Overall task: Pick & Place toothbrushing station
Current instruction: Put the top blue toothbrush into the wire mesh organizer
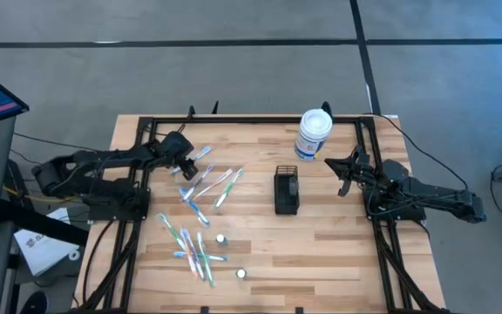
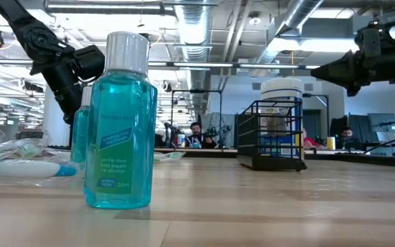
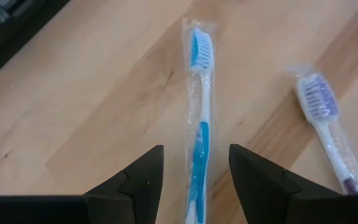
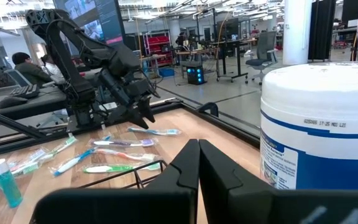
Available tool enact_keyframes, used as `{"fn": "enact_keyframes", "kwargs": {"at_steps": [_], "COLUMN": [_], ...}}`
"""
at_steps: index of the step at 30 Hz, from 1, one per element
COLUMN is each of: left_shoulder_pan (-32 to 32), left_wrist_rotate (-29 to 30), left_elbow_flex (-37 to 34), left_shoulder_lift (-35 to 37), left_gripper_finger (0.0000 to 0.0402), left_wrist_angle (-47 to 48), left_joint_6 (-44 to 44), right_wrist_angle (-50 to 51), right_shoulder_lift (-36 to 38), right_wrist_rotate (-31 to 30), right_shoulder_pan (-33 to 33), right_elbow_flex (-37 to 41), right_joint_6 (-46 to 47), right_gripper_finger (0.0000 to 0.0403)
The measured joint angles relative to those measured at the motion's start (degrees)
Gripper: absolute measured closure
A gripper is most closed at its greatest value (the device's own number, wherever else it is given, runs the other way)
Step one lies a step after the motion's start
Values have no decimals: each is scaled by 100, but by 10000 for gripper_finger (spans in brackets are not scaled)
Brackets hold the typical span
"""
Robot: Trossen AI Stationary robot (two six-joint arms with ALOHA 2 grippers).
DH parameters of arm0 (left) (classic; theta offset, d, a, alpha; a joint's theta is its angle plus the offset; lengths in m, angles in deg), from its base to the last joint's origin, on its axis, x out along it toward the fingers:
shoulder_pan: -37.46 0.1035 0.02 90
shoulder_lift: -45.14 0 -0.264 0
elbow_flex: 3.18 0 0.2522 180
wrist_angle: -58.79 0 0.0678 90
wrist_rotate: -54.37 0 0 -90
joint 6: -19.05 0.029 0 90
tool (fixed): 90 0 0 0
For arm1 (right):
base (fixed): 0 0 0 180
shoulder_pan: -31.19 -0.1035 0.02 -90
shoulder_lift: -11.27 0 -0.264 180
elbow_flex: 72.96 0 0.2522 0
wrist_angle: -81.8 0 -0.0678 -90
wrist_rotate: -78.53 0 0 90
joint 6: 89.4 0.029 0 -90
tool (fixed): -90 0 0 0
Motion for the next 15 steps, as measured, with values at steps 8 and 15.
{"fn": "enact_keyframes", "kwargs": {"at_steps": [8, 15], "left_shoulder_pan": [0, 0], "left_wrist_rotate": [-134, -131], "left_elbow_flex": [0, 0], "left_shoulder_lift": [0, 0], "left_gripper_finger": [225, 225], "left_wrist_angle": [18, 29], "left_joint_6": [1, 4], "right_wrist_angle": [0, 0], "right_shoulder_lift": [0, 0], "right_wrist_rotate": [1, 0], "right_shoulder_pan": [-4, -2], "right_elbow_flex": [-2, -1], "right_joint_6": [17, 17], "right_gripper_finger": [403, 403]}}
